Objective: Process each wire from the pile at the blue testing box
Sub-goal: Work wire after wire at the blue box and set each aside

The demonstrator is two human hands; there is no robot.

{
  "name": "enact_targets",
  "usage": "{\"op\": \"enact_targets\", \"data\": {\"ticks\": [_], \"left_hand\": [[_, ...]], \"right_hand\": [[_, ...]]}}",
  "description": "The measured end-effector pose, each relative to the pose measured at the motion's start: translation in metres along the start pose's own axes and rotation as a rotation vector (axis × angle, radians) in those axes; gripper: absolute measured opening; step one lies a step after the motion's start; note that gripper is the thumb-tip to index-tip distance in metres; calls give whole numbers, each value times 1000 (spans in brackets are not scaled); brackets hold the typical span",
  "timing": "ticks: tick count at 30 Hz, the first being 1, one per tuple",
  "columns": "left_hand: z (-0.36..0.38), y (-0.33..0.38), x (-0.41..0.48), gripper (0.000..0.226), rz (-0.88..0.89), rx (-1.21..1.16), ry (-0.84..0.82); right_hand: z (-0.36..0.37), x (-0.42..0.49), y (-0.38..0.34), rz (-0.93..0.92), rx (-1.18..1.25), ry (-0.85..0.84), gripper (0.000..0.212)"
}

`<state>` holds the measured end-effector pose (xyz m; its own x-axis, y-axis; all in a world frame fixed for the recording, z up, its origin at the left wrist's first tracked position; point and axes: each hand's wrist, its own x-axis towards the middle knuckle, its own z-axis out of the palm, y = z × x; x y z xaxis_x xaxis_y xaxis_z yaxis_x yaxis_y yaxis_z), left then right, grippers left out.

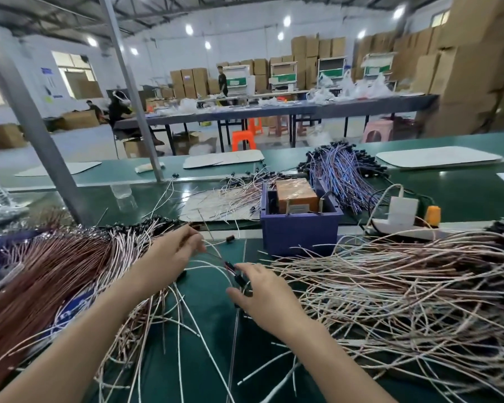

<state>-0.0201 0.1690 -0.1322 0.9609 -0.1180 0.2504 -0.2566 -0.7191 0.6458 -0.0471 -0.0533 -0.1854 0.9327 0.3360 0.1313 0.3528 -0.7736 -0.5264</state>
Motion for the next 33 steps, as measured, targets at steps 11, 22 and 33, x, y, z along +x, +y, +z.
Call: {"op": "enact_targets", "data": {"ticks": [11,22,33], "left_hand": [[31,22,-34,26,284,558,354],[51,48,-25,47,322,421,223],[41,33,-11,24,254,335,76]], "right_hand": [[-18,-3,-14,-48,181,224,31],[-93,-7,-31,-108,1021,520,23],[-150,-13,9,52,1597,791,25]]}}
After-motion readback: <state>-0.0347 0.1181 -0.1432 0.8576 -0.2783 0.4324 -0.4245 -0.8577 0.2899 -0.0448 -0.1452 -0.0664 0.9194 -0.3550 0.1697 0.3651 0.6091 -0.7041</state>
